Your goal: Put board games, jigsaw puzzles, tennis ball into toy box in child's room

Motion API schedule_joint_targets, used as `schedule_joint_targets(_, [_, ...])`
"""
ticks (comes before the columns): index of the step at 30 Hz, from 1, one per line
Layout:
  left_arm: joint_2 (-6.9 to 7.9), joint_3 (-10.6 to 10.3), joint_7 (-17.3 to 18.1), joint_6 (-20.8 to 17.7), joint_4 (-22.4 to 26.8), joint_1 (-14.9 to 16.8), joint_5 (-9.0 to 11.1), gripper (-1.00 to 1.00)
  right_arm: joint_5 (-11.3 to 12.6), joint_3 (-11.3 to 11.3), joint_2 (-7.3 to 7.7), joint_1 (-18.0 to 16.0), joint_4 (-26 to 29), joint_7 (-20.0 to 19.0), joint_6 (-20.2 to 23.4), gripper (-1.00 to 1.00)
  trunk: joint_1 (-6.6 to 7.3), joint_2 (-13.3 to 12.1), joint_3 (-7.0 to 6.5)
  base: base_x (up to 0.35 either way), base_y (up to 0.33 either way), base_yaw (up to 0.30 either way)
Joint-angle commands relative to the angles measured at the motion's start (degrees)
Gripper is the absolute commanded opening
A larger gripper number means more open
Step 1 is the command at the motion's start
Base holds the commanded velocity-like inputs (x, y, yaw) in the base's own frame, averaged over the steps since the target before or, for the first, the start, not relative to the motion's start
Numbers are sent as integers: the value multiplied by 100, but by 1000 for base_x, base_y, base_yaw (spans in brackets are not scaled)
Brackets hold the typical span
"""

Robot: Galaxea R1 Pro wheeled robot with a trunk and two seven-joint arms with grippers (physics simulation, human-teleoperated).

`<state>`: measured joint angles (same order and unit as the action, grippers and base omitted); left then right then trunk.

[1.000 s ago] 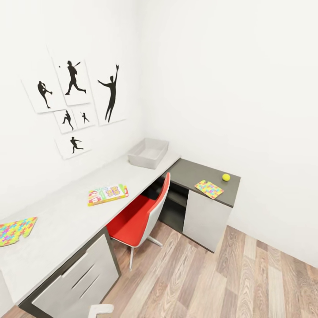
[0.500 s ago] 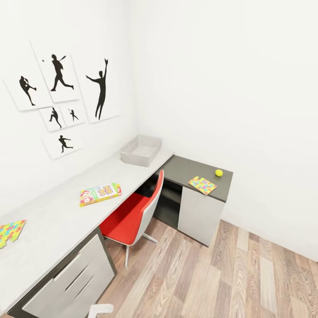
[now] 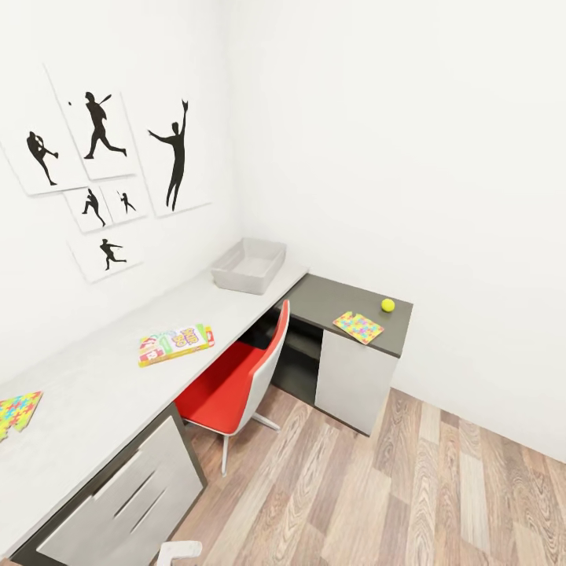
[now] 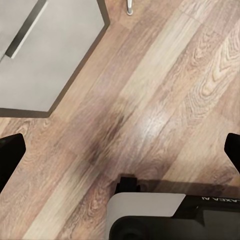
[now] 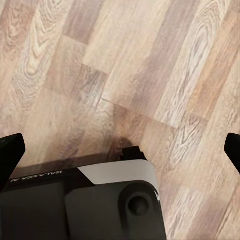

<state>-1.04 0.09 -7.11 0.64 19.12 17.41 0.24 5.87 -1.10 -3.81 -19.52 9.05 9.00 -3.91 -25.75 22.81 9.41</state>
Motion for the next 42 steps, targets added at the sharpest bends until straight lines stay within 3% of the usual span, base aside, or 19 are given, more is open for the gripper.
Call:
schedule_joint_targets(1, [-2,0,-18,7,2,3,3,100,58,-10,1,-2,-3,8,-31,100,-3,11,11,0,0,0])
schedule_joint_targets(23, [9,-6,3,0,-2,0,12,100,64,-13,-2,1,0,13,-41,100,-3,11,12,0,0,0])
schedule_joint_targets(27, [43,4,76,-1,7,2,26,100,67,-18,11,1,0,0,-48,100,-3,11,12,0,0,0])
schedule_joint_targets(29, [76,25,272,-8,14,1,35,100,70,-20,28,1,0,-1,-45,100,-3,11,12,0,0,0])
schedule_joint_targets(32, [205,49,831,-48,23,0,49,100,72,-10,55,1,2,-9,-12,100,-3,11,12,0,0,0])
schedule_joint_targets(36, [555,128,2122,-208,42,7,74,100,96,-35,103,2,6,-194,13,100,-3,11,12,0,0,0])
schedule_joint_targets(39, [820,340,3256,-574,173,31,108,100,142,-87,136,-48,38,-562,85,100,-3,11,12,0,0,0])
schedule_joint_targets(41, [949,448,3670,-782,335,55,115,100,152,-113,166,-62,126,-697,220,100,-3,11,12,0,0,0])
schedule_joint_targets(42, [1087,563,4059,-1041,557,76,120,100,158,-140,193,-69,296,-789,468,100,-3,11,12,0,0,0])
